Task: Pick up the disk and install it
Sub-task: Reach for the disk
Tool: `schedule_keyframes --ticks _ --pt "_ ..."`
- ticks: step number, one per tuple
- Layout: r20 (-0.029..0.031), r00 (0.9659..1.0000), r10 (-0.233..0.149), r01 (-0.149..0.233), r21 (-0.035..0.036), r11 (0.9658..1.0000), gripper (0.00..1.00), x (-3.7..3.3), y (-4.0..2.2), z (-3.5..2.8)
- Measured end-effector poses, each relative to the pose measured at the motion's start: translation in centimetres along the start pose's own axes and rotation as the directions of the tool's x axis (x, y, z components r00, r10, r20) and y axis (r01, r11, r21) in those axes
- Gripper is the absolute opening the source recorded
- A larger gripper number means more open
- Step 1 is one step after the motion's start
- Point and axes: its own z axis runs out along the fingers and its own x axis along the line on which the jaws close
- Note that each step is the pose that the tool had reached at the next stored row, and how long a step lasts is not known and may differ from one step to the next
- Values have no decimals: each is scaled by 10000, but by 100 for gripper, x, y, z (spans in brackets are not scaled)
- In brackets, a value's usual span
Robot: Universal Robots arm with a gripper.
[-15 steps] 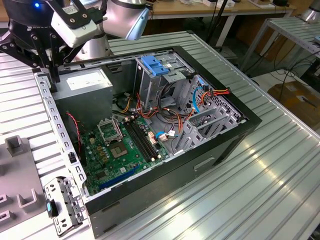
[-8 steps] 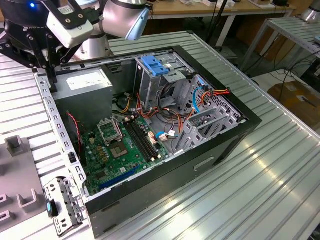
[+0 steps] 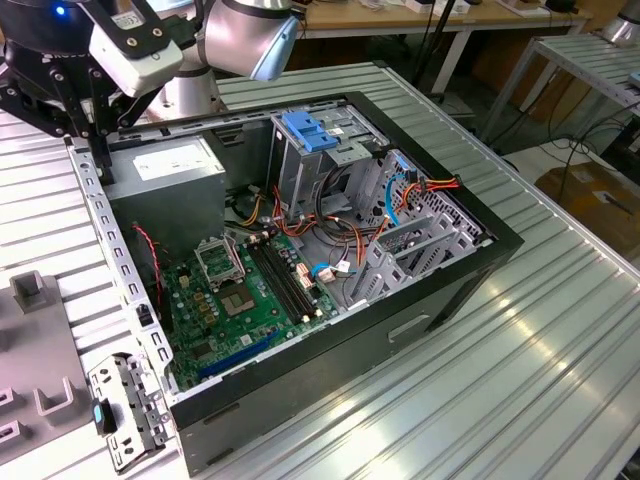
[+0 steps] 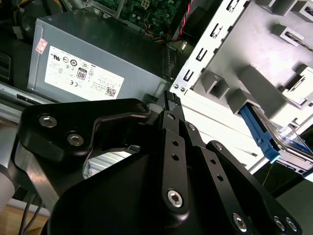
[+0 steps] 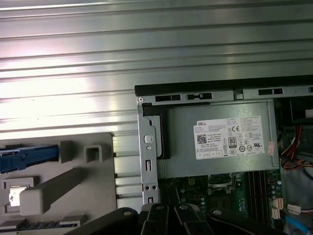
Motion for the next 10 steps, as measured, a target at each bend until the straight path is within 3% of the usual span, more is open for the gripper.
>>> schedule_keyframes --ticks 4,10 --pt "0 10000 1 -1 0 10000 11 18 0 0" --pt "0 10000 1 -1 0 10000 11 115 15 0"
